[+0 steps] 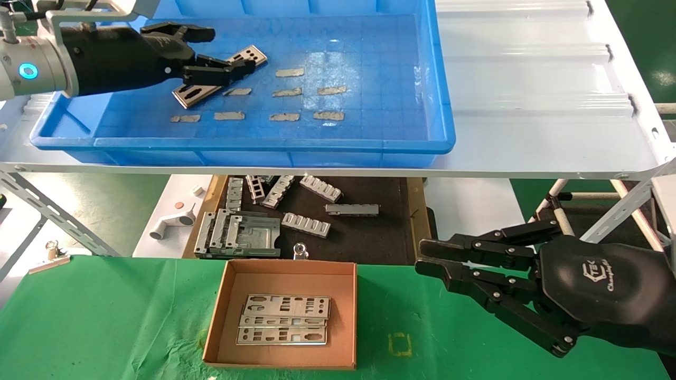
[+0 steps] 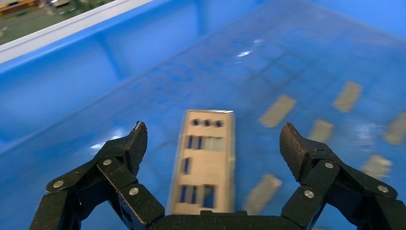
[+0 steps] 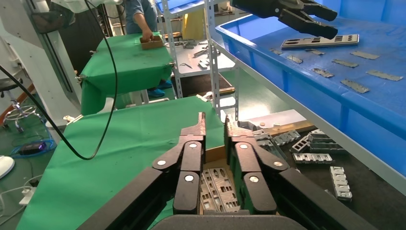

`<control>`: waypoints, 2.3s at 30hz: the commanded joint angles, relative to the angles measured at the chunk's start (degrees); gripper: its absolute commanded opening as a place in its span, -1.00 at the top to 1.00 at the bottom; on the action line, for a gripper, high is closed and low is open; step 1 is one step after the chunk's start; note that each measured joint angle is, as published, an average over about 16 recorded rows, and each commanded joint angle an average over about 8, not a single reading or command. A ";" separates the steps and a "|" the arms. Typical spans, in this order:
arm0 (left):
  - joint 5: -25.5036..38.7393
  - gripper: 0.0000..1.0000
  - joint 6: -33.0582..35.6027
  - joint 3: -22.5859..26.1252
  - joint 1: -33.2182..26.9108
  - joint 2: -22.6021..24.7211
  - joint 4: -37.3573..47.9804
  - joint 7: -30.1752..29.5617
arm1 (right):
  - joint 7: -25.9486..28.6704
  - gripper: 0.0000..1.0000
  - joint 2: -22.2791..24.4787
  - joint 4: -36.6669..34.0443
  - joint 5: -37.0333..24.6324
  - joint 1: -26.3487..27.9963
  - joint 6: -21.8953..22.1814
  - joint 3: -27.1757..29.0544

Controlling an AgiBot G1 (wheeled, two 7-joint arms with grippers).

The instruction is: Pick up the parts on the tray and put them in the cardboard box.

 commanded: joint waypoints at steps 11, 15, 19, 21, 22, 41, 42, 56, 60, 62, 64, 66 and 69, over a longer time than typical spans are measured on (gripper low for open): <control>1.42 -1.00 1.05 0.88 -2.95 1.20 6.02 1.80 | 0.00 1.00 0.00 0.00 0.00 0.00 0.00 0.00; 1.57 -1.00 3.00 1.03 -3.17 1.08 6.95 2.18 | 0.00 1.00 0.00 0.00 0.00 0.00 0.00 0.00; 1.52 -1.00 4.18 1.02 -3.40 1.03 7.79 2.44 | 0.00 1.00 0.00 0.00 0.00 0.00 0.00 0.00; 1.41 -0.99 4.67 0.96 -3.58 1.04 8.13 2.53 | 0.00 1.00 0.00 0.00 0.00 0.00 0.00 0.00; 1.35 -0.94 4.92 0.92 -3.66 1.05 8.28 2.57 | 0.00 1.00 0.00 0.00 0.00 0.00 0.00 0.00; 1.31 1.00 7.10 0.92 -3.89 0.90 10.09 4.23 | 0.00 1.00 0.00 0.00 0.00 0.00 0.00 0.00; 1.29 1.00 6.79 0.90 -3.82 0.94 10.13 4.42 | 0.00 1.00 0.00 0.00 0.00 0.00 0.00 0.00; 0.88 1.00 3.97 0.61 -3.49 1.41 10.84 5.09 | 0.00 1.00 0.00 0.00 0.00 0.00 0.00 0.00; 0.85 1.00 3.42 0.59 -3.52 1.39 10.90 5.12 | 0.00 1.00 0.00 0.00 0.00 0.00 0.00 0.00; 0.80 1.00 3.09 0.55 -3.55 1.37 10.93 5.13 | 0.00 1.00 0.00 0.00 0.00 0.00 0.00 0.00; 0.71 1.00 2.77 0.49 -3.60 1.37 10.94 5.13 | 0.00 1.00 0.00 0.00 0.00 0.00 0.00 0.00; 0.60 1.00 2.51 0.42 -3.66 1.37 10.93 5.13 | 0.00 1.00 0.00 0.00 0.00 0.00 0.00 0.00; 0.44 1.00 2.29 0.30 -3.74 1.37 10.89 5.17 | 0.00 1.00 0.00 0.00 0.00 0.00 0.00 0.00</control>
